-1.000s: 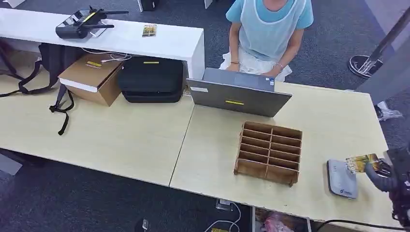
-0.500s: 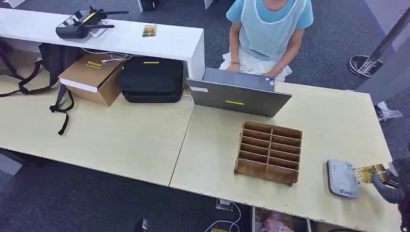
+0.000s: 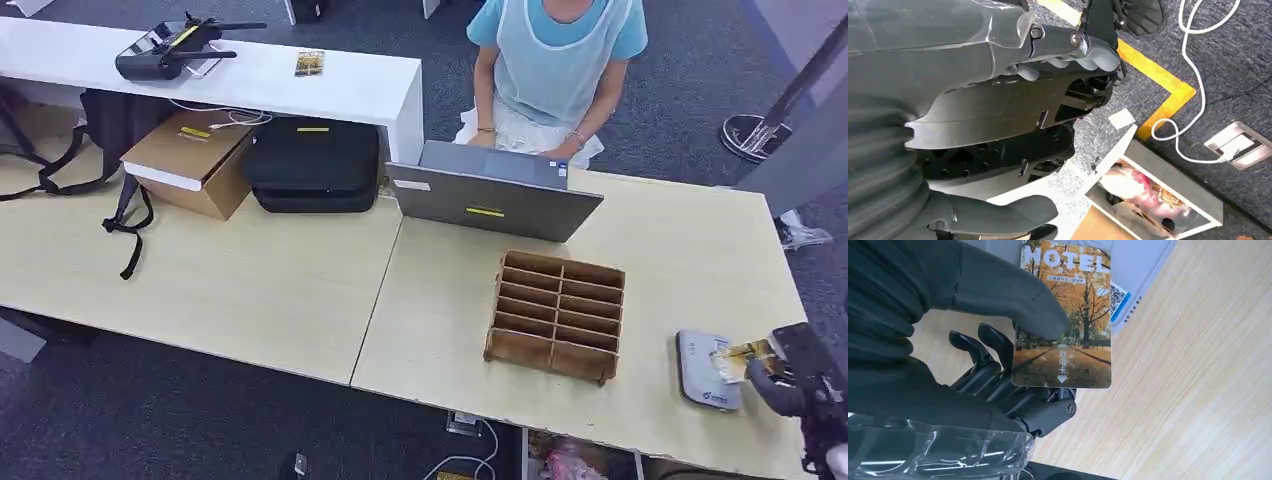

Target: Pass the card to the sensor for recognition and then transmit it.

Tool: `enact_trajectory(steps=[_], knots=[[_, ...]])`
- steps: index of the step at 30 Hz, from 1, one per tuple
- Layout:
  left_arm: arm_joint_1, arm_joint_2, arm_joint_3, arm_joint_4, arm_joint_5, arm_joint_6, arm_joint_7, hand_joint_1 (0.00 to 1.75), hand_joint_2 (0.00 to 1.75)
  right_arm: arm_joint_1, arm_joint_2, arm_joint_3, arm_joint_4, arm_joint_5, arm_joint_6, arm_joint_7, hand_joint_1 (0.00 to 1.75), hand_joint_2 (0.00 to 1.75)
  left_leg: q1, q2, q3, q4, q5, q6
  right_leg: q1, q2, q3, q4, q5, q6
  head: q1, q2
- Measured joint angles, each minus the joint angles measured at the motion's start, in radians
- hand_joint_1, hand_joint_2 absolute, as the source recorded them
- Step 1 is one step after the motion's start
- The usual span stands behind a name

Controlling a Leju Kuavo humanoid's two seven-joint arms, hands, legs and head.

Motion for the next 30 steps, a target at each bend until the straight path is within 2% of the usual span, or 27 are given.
enact_trajectory(steps=[12, 19, 30], knots=[[0.000, 0.000, 0.000, 0.000, 0.003, 0.000, 0.000, 0.00, 1.75, -0.045, 0.035, 0.065, 0.061, 0.101, -0.100, 0.012, 1.75, 1.75, 0.000, 0.000, 0.000, 0.000, 0.000, 0.000, 0.000, 0.000, 0.001, 0.000, 0.000, 0.000, 0.000, 0.000], [0.000, 0.000, 0.000, 0.000, 0.003, 0.000, 0.000, 0.00, 1.75, -0.063, 0.056, 0.073, 0.066, 0.148, -0.162, 0.018, 1.75, 1.75, 0.000, 0.000, 0.001, 0.000, 0.000, 0.000, 0.000, 0.000, 0.001, 0.000, 0.000, 0.000, 0.000, 0.000], [0.000, 0.000, 0.000, 0.000, 0.003, 0.000, 0.000, 0.00, 1.75, -0.070, 0.084, 0.073, 0.011, 0.198, -0.254, -0.029, 1.75, 1.75, 0.000, 0.000, 0.000, 0.000, 0.000, 0.000, 0.000, 0.000, 0.001, 0.000, 0.000, 0.000, 0.000, 0.000]])
